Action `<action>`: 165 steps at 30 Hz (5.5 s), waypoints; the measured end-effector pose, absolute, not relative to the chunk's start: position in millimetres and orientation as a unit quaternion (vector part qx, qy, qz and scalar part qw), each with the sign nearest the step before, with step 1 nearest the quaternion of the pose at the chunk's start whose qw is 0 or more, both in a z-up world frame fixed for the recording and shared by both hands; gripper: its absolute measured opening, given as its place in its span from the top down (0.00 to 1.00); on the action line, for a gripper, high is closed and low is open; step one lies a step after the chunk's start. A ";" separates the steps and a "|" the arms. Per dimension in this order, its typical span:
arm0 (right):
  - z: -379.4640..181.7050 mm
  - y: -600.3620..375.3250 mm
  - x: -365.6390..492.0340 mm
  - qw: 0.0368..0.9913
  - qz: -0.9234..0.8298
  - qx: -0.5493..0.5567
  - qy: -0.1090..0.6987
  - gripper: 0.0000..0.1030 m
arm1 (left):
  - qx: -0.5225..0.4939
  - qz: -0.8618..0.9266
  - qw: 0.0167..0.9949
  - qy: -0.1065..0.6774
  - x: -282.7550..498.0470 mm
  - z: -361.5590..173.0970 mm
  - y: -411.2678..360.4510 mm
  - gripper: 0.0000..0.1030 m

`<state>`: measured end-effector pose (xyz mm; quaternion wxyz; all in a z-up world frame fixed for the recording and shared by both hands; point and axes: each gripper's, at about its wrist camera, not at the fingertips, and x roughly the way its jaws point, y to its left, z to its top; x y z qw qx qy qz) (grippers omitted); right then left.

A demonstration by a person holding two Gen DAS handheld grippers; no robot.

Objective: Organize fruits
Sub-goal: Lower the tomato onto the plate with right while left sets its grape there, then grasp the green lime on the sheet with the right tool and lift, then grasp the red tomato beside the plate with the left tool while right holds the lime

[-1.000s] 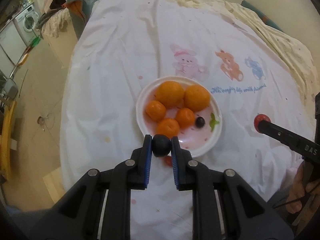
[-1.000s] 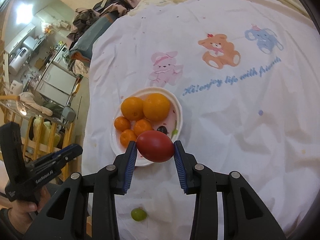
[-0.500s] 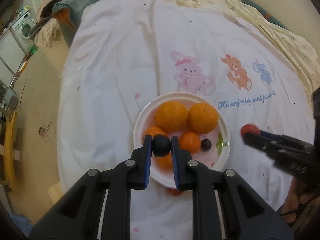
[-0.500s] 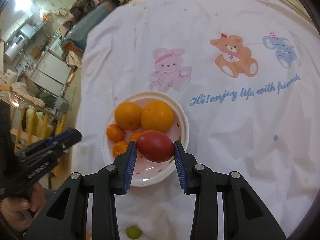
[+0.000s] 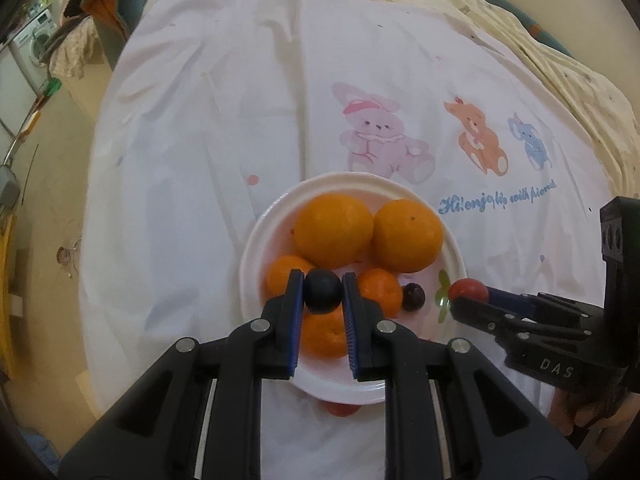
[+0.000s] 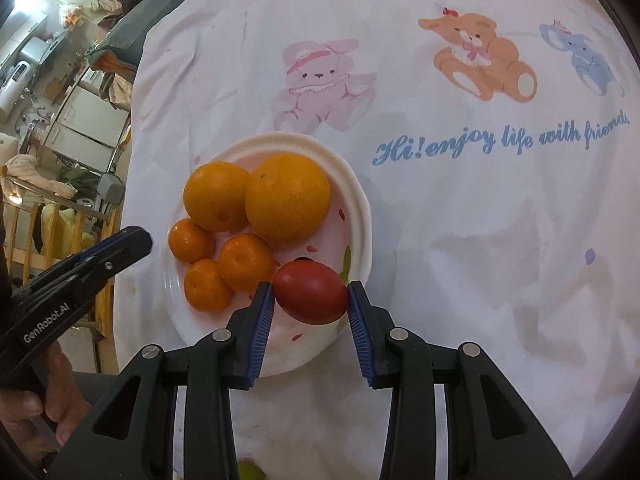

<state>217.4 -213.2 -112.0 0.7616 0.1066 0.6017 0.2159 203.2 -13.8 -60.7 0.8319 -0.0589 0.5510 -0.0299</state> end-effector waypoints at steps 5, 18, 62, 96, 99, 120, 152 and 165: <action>-116.0 -210.2 218.3 0.756 0.219 0.108 0.607 0.61 | -0.046 -0.034 0.828 0.558 207.4 -67.4 -26.8 0.84; -119.5 -207.9 219.2 0.753 0.223 0.109 0.609 0.60 | -0.047 -0.018 0.818 0.573 210.2 -80.3 -25.9 0.84; -33.2 -244.2 179.2 0.815 0.198 0.138 0.527 0.21 | -0.064 0.021 0.867 0.494 142.4 -3.6 5.2 0.21; -119.1 -155.0 55.0 0.730 0.223 0.002 0.646 0.46 | -0.134 0.060 0.841 0.520 74.7 -20.9 41.0 0.21; -123.3 -147.5 49.2 0.732 0.219 -0.028 0.645 0.59 | -0.138 0.061 0.837 0.525 74.4 -22.7 42.9 0.21; -49.5 -196.9 91.4 0.780 0.246 0.058 0.572 0.70 | -0.114 0.077 0.834 0.535 77.5 -33.2 39.0 0.21; -54.4 -270.1 142.5 0.798 0.210 0.183 0.534 0.70 | 0.046 -0.020 0.797 0.602 108.9 -111.1 -53.3 0.31; -53.9 -265.5 143.7 0.801 0.210 0.169 0.534 0.70 | 0.030 -0.030 0.788 0.614 132.6 -126.3 -55.7 0.68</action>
